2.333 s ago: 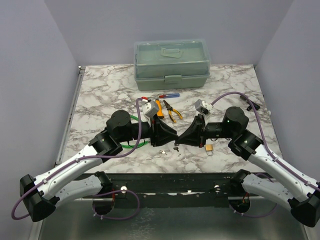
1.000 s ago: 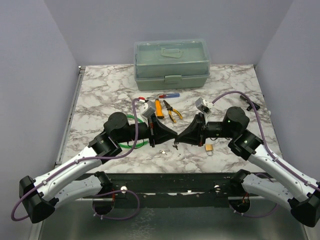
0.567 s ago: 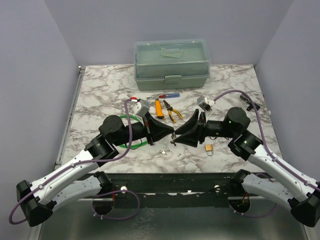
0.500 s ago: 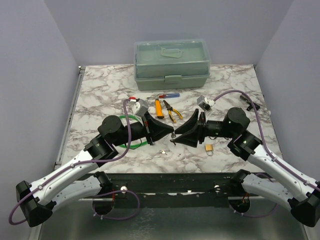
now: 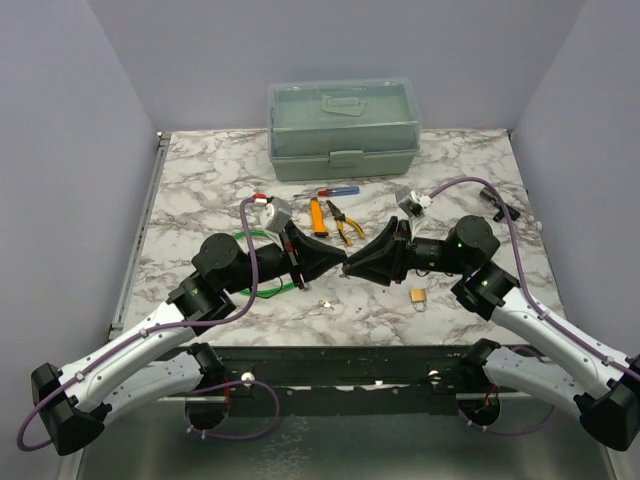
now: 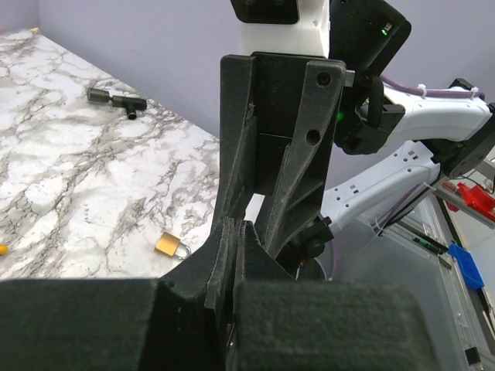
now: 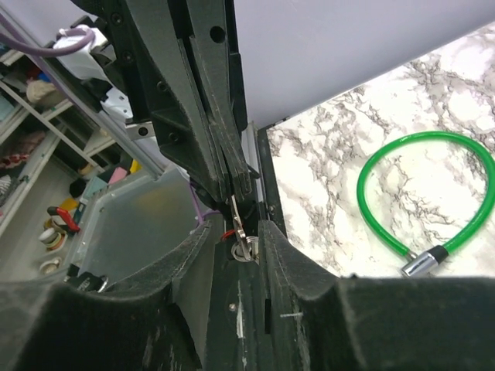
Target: Unlock with the key
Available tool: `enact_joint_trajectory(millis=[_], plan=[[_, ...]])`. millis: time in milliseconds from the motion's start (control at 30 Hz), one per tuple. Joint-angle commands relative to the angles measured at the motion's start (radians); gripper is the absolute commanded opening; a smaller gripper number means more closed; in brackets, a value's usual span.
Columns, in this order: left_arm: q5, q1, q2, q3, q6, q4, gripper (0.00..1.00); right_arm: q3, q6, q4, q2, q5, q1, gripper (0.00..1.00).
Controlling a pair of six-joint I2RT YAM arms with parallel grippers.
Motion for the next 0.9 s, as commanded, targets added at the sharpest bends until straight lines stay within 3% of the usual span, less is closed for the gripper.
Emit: enact_joint_trajectory(millis=[0,300,467,567,700,767,867], plan=[[-0.032,0.002,-0.014,-0.015,-0.014,0.042,0.0,-0.008,0.011,0.05,0.01,0.008,0.004,0.32],[-0.054,0.002,-0.02,-0.023,-0.02,0.062,0.0,-0.008,0.013,0.059,0.023,-0.006,0.005,0.27],[-0.059,0.003,-0.021,-0.026,-0.024,0.065,0.0,-0.009,0.012,0.065,0.021,-0.004,0.005,0.17],[-0.065,0.003,-0.022,-0.031,-0.026,0.069,0.0,-0.011,0.012,0.07,0.017,0.002,0.004,0.02],[-0.087,0.003,-0.026,-0.042,-0.028,0.068,0.0,-0.018,0.011,0.071,0.005,0.024,0.004,0.01],[-0.104,0.004,-0.028,-0.047,-0.037,0.053,0.13,-0.017,0.01,0.053,-0.003,0.056,0.005,0.01],[-0.151,0.004,-0.027,-0.039,-0.059,-0.027,0.58,-0.011,-0.01,-0.026,-0.018,0.162,0.005,0.0]])
